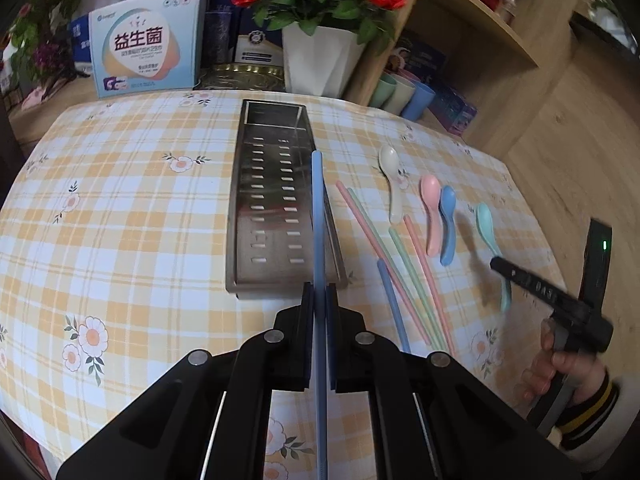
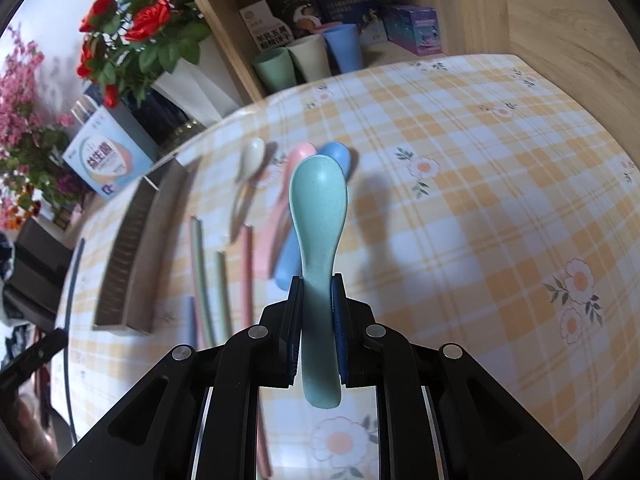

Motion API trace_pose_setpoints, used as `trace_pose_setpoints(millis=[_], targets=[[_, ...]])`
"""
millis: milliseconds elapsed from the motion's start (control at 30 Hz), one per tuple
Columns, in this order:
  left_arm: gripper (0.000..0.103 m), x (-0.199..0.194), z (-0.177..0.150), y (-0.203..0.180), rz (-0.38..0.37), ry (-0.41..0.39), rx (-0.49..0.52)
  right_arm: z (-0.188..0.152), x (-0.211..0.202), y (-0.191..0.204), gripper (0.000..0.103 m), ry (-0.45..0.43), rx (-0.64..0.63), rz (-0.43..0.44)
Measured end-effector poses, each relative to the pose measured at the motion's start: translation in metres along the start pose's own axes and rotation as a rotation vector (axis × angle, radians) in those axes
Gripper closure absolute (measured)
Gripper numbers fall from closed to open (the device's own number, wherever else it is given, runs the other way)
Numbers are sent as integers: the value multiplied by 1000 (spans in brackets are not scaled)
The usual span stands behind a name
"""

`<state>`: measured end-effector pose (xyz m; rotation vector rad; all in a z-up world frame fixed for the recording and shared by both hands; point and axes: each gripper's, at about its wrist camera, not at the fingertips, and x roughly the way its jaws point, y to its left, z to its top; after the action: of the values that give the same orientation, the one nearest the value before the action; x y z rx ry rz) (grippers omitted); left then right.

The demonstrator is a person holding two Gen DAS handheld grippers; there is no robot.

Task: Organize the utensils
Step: 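Lower the blue chopstick into the steel tray and open left gripper while right lifts spoon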

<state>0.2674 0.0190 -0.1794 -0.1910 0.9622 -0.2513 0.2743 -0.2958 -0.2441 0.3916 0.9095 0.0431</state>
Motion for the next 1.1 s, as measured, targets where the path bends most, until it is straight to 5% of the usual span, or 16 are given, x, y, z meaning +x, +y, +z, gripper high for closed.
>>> trace_pose_setpoints(millis=[200,433,600,900,1100], targets=[[97,13,52,2,-10,-28,-31,4,-2,9,89,-14,-12,36],[97,86,112,13,15,58,-76,5,-5,-2,89,-20,5,29],[97,129,121,29,42,147,-133,5,-9,-21,89,-16,42,7],[97,159,119,25,-29,222,-162,6,-6,-37,89,-7,75,-16],[83,147,125,26,-25,199,-132,7,-9,-25,89,-7,48,-4]])
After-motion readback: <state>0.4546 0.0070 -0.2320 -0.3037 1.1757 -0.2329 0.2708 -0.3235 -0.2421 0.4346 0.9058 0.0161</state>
